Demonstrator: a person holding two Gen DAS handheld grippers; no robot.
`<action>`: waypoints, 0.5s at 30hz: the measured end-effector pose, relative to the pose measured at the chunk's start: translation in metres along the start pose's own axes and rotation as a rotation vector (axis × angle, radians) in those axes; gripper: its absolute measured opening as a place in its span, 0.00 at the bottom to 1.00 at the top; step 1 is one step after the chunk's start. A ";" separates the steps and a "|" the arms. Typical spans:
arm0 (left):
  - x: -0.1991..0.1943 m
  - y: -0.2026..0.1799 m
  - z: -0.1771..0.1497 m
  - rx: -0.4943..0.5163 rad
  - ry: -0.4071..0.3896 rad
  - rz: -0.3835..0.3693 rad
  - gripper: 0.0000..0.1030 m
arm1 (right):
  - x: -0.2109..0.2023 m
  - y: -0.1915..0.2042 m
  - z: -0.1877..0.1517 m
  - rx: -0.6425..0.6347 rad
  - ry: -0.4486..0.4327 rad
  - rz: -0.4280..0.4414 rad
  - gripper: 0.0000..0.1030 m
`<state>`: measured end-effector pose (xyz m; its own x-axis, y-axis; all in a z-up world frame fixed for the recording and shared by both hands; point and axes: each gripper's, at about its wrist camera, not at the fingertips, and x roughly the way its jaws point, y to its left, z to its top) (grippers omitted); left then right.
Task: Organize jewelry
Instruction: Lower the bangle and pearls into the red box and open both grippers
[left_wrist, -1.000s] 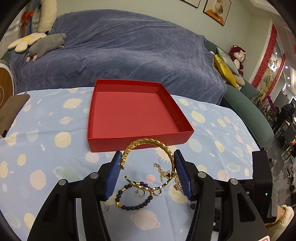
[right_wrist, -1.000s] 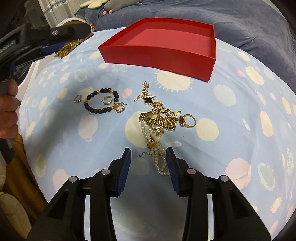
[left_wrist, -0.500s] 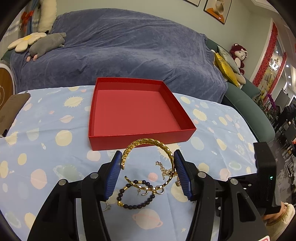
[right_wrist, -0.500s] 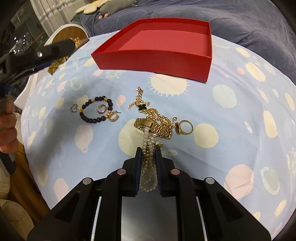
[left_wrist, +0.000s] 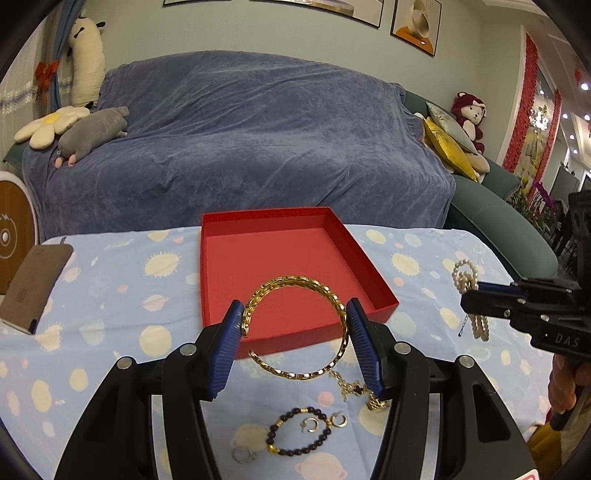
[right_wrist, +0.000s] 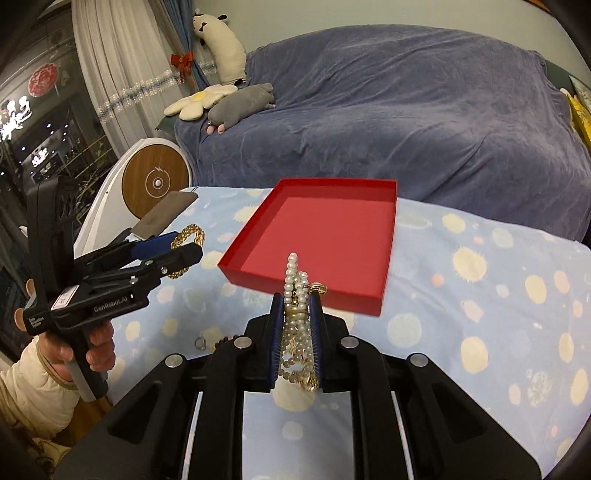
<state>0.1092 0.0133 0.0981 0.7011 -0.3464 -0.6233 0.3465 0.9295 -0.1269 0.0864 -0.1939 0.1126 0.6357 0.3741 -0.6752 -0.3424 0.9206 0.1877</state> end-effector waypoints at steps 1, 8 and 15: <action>0.005 0.003 0.006 0.010 -0.002 0.011 0.53 | 0.008 -0.003 0.008 0.007 0.001 0.004 0.13; 0.070 0.036 0.049 0.017 0.015 0.079 0.53 | 0.085 -0.033 0.060 0.070 0.034 -0.001 0.13; 0.158 0.055 0.080 -0.004 0.079 0.101 0.53 | 0.171 -0.070 0.090 0.104 0.102 -0.082 0.13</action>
<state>0.2892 -0.0004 0.0545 0.6810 -0.2400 -0.6919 0.2739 0.9597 -0.0633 0.2817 -0.1843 0.0483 0.5832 0.2884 -0.7594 -0.2154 0.9563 0.1977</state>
